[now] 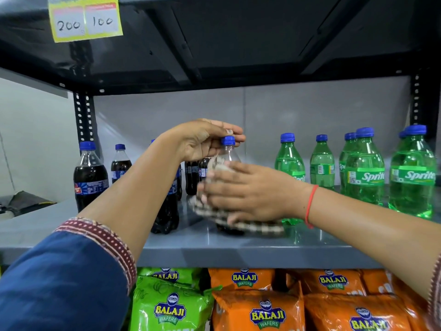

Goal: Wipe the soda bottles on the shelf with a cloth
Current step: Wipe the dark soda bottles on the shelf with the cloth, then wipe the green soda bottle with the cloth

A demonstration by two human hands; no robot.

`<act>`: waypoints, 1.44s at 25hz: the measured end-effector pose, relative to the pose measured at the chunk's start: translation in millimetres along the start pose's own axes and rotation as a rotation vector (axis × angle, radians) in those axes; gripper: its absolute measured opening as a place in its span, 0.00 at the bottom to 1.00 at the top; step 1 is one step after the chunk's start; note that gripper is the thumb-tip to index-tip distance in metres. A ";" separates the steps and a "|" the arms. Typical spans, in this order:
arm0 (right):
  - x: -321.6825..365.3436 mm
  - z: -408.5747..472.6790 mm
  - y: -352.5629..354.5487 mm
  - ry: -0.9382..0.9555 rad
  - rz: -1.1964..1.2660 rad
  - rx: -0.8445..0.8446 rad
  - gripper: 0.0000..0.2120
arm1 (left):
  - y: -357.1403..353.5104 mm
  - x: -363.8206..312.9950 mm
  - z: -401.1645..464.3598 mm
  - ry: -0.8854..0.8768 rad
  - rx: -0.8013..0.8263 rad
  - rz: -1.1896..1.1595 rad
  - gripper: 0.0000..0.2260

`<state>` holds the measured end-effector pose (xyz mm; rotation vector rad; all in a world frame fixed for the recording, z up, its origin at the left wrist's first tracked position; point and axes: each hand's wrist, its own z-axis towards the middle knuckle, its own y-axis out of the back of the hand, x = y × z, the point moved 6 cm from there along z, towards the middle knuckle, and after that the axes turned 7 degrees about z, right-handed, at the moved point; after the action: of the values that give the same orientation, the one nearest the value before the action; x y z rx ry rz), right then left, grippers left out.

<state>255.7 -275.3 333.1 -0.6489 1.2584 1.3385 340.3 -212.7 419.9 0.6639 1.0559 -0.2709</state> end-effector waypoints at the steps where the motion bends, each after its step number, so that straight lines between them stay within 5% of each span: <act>1: -4.7 0.5 2.5 -0.060 0.017 -0.031 0.24 | 0.1 0.2 0.0 -0.001 -0.002 -0.004 0.09; 6: 18.3 -10.7 9.4 -0.117 0.205 -0.098 0.17 | -0.5 -0.6 -2.8 -0.010 0.002 -0.018 0.09; 11: 24.3 -27.6 23.5 -0.357 0.524 -0.113 0.31 | -1.8 -5.2 -6.3 0.020 -0.010 -0.011 0.10; 14: 20.4 -37.5 42.3 -0.370 0.559 -0.120 0.29 | -1.8 -11.2 -12.1 0.066 -0.050 0.075 0.11; 17: 3.2 -63.8 64.9 -0.358 0.452 -0.146 0.23 | 6.9 -34.0 -19.4 -0.023 -0.290 0.280 0.11; 20: -18.3 -95.8 78.7 -0.374 0.287 -0.116 0.20 | -7.8 -81.0 -30.3 -0.365 -0.550 0.320 0.11; 23: -35.9 -111.9 80.7 -0.386 0.186 -0.086 0.19 | -62.0 -97.3 -14.4 -0.435 -0.418 0.317 0.13; 28: -29.4 -105.6 47.9 -0.300 0.235 -0.032 0.17 | -98.5 -67.6 41.6 -0.122 -0.322 0.347 0.16; 31: -19.2 -108.0 23.0 -0.256 0.263 -0.031 0.18 | -104.4 -38.9 57.1 0.049 -0.199 0.206 0.04; 36: -14.7 -107.9 -1.9 -0.199 0.131 0.056 0.22 | -103.1 -20.3 63.2 0.117 -0.081 0.023 0.06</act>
<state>229.7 -379.6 316.1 -0.3895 1.1876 1.4327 323.2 -334.1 419.5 0.6245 1.1638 -0.1701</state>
